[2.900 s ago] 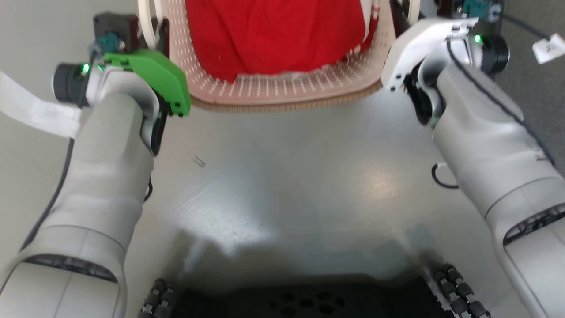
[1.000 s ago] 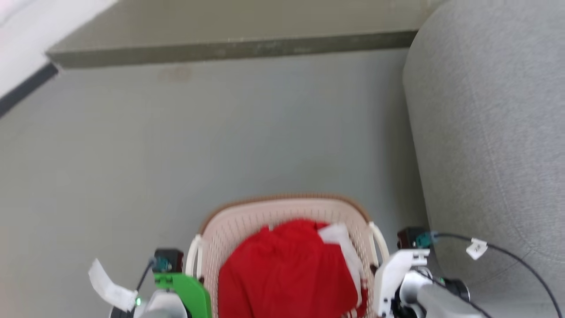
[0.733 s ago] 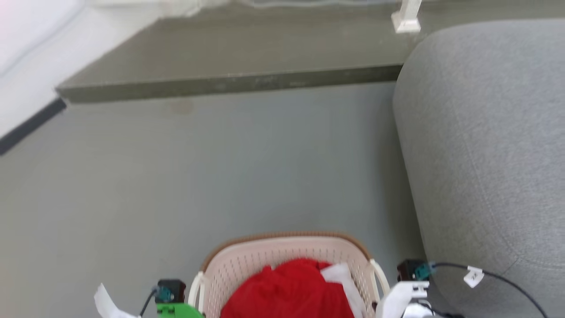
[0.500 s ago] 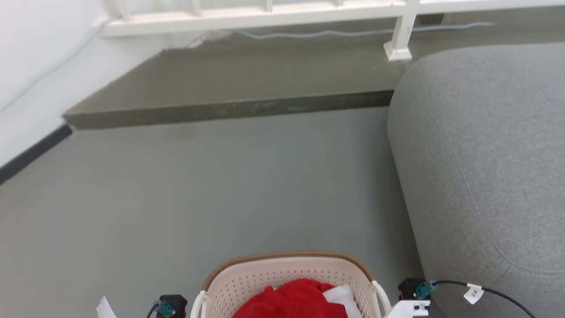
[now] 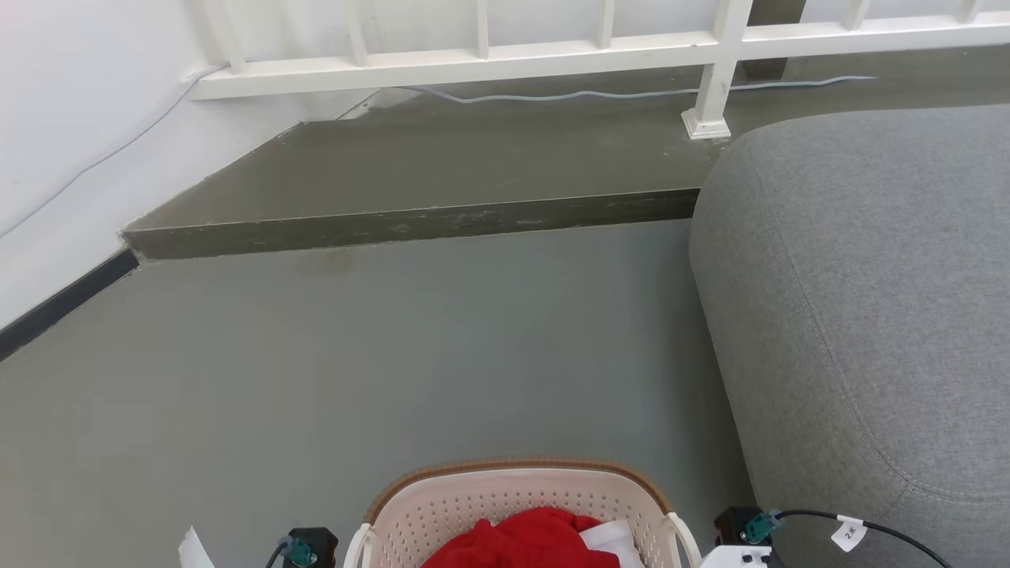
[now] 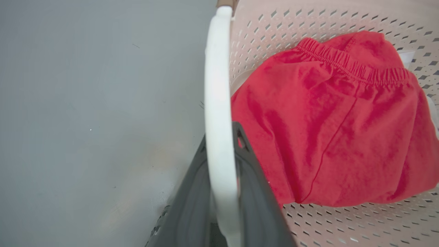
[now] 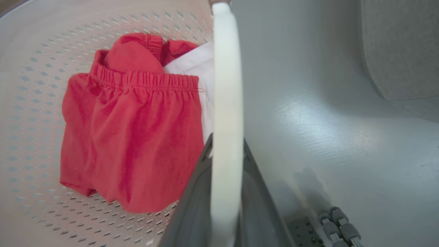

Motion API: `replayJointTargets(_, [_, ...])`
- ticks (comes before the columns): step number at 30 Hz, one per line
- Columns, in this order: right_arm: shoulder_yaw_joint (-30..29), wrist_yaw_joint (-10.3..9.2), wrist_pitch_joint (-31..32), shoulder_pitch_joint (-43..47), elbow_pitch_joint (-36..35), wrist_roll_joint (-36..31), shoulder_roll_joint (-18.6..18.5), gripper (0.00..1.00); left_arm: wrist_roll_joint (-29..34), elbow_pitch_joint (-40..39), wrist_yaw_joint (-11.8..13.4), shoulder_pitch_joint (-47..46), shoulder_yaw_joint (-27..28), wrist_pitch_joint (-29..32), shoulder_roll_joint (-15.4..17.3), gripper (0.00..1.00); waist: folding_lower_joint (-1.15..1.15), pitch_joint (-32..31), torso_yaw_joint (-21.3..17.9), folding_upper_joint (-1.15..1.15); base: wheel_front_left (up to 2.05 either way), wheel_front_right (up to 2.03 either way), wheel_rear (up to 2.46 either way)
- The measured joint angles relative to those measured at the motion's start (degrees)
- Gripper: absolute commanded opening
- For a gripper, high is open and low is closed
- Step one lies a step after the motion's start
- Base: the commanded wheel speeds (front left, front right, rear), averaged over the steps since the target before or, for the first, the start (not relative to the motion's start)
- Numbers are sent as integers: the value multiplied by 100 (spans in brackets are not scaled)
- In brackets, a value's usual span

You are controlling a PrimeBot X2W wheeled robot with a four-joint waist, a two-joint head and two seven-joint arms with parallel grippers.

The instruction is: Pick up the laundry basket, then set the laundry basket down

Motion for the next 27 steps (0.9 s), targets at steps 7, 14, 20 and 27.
replayJointTargets(7, [70,0,-40,-1,32,69,-2,0,-20,-76,57,5,-60,56,12,0,0,-5,11,0,0,0,0])
replayJointTargets(14, [141,5,-99,-2,82,116,-3,0,-118,-125,111,8,-110,74,12,0,0,12,19,0,0,0,0])
replayJointTargets(20, [186,5,-147,-4,108,169,-3,0,-169,-170,158,9,-132,74,13,0,0,22,21,0,0,0,0])
replayJointTargets(27, [249,5,-172,-12,116,219,-8,0,-218,-213,210,10,-163,82,16,0,0,36,31,0,0,0,0])
